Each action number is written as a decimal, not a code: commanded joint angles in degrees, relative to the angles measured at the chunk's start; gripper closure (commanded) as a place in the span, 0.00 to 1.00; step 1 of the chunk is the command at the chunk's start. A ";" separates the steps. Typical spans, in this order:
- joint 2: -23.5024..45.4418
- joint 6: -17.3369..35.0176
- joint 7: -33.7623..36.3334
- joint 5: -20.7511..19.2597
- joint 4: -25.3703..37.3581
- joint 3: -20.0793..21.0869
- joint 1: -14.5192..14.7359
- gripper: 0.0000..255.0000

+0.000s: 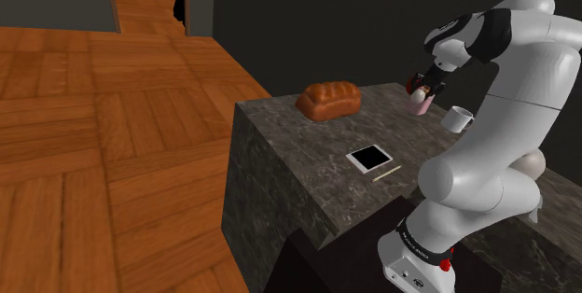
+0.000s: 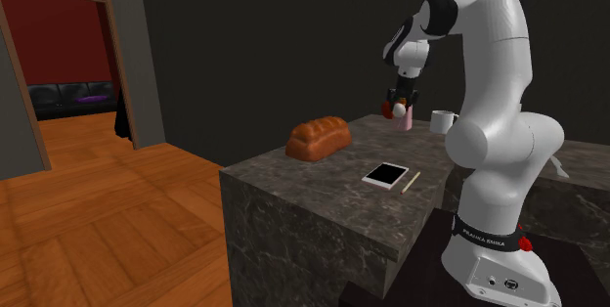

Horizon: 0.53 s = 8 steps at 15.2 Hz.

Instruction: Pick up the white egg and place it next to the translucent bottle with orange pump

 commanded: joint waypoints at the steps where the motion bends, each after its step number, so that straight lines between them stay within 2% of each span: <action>1: 0.58 1.35 -0.32 0.46 -0.79 0.19 -0.05 1.00; 8: 2.80 5.78 -1.81 2.27 -3.28 0.94 -0.47 1.00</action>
